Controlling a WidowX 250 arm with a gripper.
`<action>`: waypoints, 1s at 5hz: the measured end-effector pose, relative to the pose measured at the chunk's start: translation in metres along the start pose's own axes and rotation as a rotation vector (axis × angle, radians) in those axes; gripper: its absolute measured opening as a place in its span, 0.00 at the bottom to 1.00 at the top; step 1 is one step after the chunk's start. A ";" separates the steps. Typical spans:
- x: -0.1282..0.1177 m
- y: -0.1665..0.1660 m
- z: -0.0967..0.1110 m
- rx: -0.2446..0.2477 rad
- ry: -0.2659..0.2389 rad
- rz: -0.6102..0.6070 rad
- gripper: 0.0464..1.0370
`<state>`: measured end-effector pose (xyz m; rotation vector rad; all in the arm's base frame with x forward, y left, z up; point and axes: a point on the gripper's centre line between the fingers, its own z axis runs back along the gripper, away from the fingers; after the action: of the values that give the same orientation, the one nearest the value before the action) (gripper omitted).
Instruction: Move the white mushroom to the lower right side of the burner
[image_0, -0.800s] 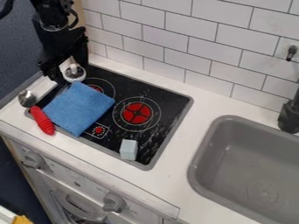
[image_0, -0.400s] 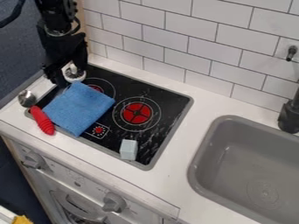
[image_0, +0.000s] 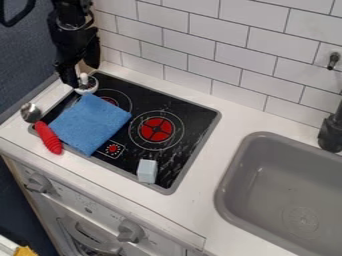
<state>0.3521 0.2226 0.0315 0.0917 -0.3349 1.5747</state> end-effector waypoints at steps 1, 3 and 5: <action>0.006 -0.010 -0.013 0.024 -0.003 0.005 0.96; 0.016 -0.019 -0.025 0.046 -0.024 0.010 0.96; 0.019 -0.015 -0.040 0.084 -0.038 0.017 0.64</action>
<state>0.3725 0.2518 0.0010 0.1840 -0.3000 1.6054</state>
